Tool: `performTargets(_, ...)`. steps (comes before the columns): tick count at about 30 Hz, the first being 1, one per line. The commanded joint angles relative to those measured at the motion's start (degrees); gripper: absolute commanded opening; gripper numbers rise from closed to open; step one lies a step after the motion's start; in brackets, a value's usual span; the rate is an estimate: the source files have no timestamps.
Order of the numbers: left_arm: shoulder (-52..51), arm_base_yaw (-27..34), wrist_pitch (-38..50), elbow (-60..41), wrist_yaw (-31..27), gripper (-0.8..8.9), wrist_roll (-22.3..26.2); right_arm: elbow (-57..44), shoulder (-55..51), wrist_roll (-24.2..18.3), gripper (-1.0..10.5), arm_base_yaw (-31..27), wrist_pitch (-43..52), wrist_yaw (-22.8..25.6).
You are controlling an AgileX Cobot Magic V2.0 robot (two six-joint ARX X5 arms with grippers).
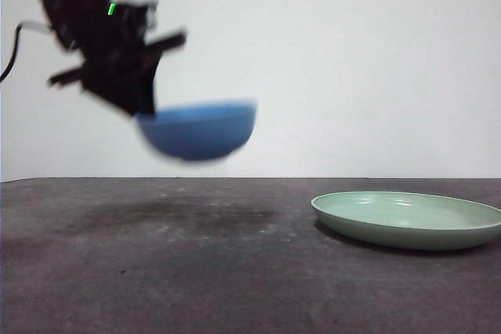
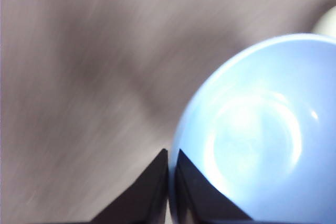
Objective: Pick up the blue bowl, put it on the green plate, put it on desk
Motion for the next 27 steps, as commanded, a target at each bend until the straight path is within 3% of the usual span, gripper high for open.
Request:
performTargets(1,0.6,-2.6,-0.7,3.7,0.6,0.10,-1.6,1.1,0.2,-0.2,3.7,0.2,0.4,0.0)
performTargets(10,3.5,-11.0,1.1,11.5,0.3,0.10,-2.9,1.1,0.1,1.3,3.7,0.2,0.3,0.0)
performTargets(23,22.2,-17.5,0.3,26.8,0.3,0.10,-3.2,1.1,-5.6,2.8,3.7,0.2,-1.7,0.6)
performTargets(27,28.2,-19.0,-1.1,32.5,0.3,0.10,-3.2,1.1,-6.6,2.8,3.7,0.2,-2.8,2.7)
